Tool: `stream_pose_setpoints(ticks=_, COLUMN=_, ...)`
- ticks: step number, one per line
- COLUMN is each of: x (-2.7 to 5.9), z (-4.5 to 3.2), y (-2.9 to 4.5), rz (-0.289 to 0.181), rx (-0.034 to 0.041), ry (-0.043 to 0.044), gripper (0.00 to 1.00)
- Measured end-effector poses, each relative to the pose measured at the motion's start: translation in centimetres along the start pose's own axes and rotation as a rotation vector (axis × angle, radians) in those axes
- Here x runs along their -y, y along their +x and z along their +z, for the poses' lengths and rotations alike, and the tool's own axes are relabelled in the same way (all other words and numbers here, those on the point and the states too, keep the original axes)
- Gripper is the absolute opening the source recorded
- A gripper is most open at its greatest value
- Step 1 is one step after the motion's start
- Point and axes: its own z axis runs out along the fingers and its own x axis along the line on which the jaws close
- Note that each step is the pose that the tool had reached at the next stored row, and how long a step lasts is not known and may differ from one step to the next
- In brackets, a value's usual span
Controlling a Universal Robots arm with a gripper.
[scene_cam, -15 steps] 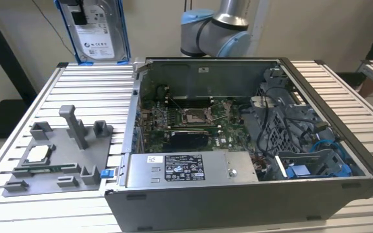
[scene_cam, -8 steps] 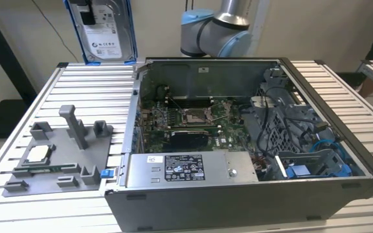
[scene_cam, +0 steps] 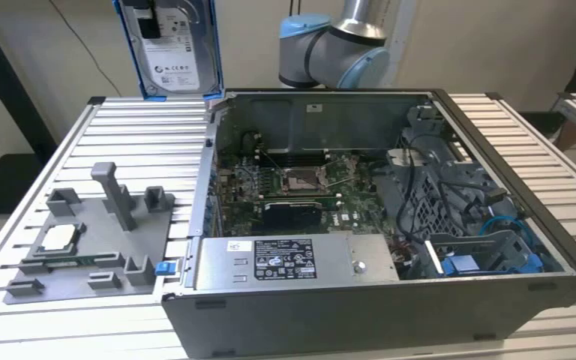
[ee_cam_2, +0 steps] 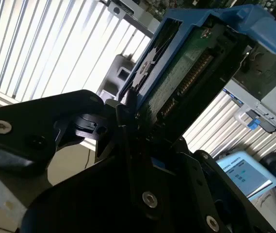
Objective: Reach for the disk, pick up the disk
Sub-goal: 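Pick up the disk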
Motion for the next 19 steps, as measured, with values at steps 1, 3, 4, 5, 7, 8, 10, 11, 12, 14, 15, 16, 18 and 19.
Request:
stream_pose_setpoints(ticks=1, x=0.21, z=0.00, y=0.00, rz=0.000, rx=0.0000, ry=-0.0001, gripper=0.00)
stream_pose_setpoints(ticks=3, x=0.74, z=0.01, y=0.02, rz=0.000, rx=0.0001, ry=0.0001, gripper=0.00)
stream_pose_setpoints(ticks=4, x=1.00, z=0.00, y=0.02, rz=0.000, rx=0.0000, ry=0.0000, gripper=0.00)
stream_pose_setpoints(ticks=5, x=1.23, z=0.00, y=0.03, rz=0.000, rx=-0.0001, ry=-0.0001, gripper=0.00)
stream_pose_setpoints(ticks=7, x=1.77, z=0.00, y=0.04, rz=0.000, rx=0.0000, ry=-0.0001, gripper=0.00)
stream_pose_setpoints(ticks=8, x=2.05, z=0.00, y=0.05, rz=0.000, rx=0.0000, ry=0.0000, gripper=0.00)
stream_pose_setpoints(ticks=10, x=2.60, z=0.00, y=0.06, rz=0.000, rx=0.0000, ry=0.0000, gripper=0.00)
stream_pose_setpoints(ticks=11, x=2.86, z=0.00, y=0.07, rz=0.000, rx=0.0000, ry=0.0000, gripper=0.00)
stream_pose_setpoints(ticks=12, x=3.13, z=0.00, y=0.07, rz=0.000, rx=-0.0001, ry=0.0000, gripper=0.00)
stream_pose_setpoints(ticks=14, x=3.69, z=0.00, y=0.09, rz=0.000, rx=0.0000, ry=0.0000, gripper=0.00)
stream_pose_setpoints(ticks=15, x=3.99, z=0.00, y=0.09, rz=0.000, rx=0.0000, ry=0.0000, gripper=0.00)
stream_pose_setpoints(ticks=16, x=4.26, z=0.01, y=0.10, rz=0.000, rx=0.0000, ry=0.0001, gripper=0.00)
stream_pose_setpoints(ticks=18, x=4.86, z=0.01, y=0.11, rz=0.000, rx=0.0000, ry=0.0000, gripper=0.00)
stream_pose_setpoints(ticks=19, x=5.14, z=0.01, y=0.12, rz=0.000, rx=0.0000, ry=0.0000, gripper=0.00)
